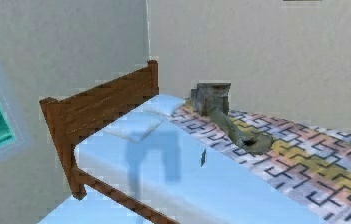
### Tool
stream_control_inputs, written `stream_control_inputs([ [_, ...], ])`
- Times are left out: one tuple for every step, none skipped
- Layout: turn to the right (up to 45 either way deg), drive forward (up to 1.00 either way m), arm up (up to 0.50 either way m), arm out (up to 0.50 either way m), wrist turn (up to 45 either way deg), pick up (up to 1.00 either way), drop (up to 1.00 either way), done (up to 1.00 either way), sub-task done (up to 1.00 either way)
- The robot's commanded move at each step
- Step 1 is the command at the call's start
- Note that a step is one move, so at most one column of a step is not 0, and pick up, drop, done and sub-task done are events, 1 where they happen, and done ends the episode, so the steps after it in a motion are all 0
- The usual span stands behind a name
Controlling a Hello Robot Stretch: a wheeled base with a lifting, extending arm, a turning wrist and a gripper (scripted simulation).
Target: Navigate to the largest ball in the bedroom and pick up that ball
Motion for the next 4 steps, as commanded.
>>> stream_control_inputs([
  [36.0,0.0,0.0,0.0,0.0,0.0,0.0,0.0,0.0],
  [0.0,0.05,0.0,0.0,0.0,0.0,0.0,0.0,0.0],
  [-45.0,0.0,0.0,0.0,0.0,0.0,0.0,0.0,0.0],
  [-45.0,0.0,0.0,0.0,0.0,0.0,0.0,0.0,0.0],
])
